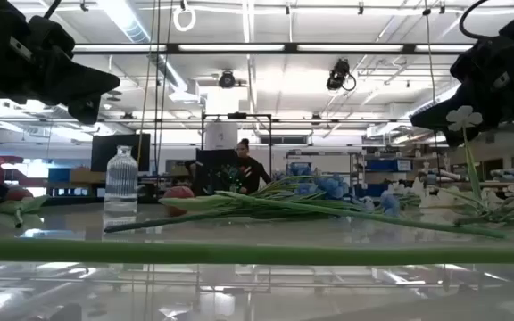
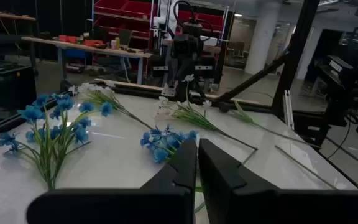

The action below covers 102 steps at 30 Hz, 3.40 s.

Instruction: Sort flowers into vase by color

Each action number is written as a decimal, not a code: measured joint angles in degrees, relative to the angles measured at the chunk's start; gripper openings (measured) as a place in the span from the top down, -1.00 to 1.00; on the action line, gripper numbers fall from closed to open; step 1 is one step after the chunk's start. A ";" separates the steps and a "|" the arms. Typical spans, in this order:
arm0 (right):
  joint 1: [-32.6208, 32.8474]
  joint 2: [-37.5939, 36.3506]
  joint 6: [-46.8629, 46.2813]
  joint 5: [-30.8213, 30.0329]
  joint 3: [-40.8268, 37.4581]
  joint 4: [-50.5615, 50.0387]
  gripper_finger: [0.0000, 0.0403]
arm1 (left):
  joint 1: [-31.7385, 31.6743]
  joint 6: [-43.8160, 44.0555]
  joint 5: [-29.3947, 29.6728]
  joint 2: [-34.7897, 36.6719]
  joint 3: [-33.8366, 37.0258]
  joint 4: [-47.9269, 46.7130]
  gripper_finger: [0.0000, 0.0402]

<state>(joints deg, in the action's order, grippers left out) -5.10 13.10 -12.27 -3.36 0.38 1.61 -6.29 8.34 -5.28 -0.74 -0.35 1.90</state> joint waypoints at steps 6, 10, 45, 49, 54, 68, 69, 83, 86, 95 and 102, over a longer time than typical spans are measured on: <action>0.00 0.00 0.00 0.02 0.02 0.00 0.89 | 0.01 0.00 0.00 -0.01 -0.01 -0.01 0.88; 0.00 0.00 0.00 0.02 0.02 0.00 0.89 | 0.01 0.01 0.00 0.01 -0.01 0.01 0.88; -0.01 0.02 0.00 0.01 0.01 0.00 0.89 | -0.01 0.01 0.01 0.00 -0.01 -0.01 0.88; 0.00 0.00 0.00 0.02 0.02 0.02 0.89 | 0.01 0.01 0.00 -0.01 -0.01 0.00 0.88; -0.02 0.01 0.00 0.01 0.02 0.01 0.89 | 0.00 0.02 0.00 0.00 -0.01 0.01 0.88; -0.01 0.01 -0.02 0.01 0.02 0.01 0.89 | -0.01 -0.02 0.00 -0.01 0.01 0.14 0.88; -0.02 0.00 0.00 0.02 0.02 0.02 0.89 | -0.01 0.00 0.00 0.01 -0.01 0.30 0.88; -0.01 0.02 2.81 -0.04 0.01 0.56 0.89 | 0.02 23.42 6.83 -0.01 -0.01 2.22 0.88; 0.00 0.02 -0.18 0.36 0.02 5.30 0.89 | 0.03 28.34 9.21 -0.01 -0.01 2.02 0.88; -0.02 1.19 -20.17 -14.81 0.04 24.32 0.89 | 0.03 35.40 14.91 -1.44 -0.01 2.90 0.88; -0.04 6.24 -43.42 -21.03 0.04 24.92 0.89 | -0.41 36.93 16.08 -11.28 -1.91 4.36 0.88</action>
<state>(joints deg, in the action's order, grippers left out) -5.15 19.34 -55.70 -24.38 0.43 26.53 -6.71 45.27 10.80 -12.02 -2.26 6.26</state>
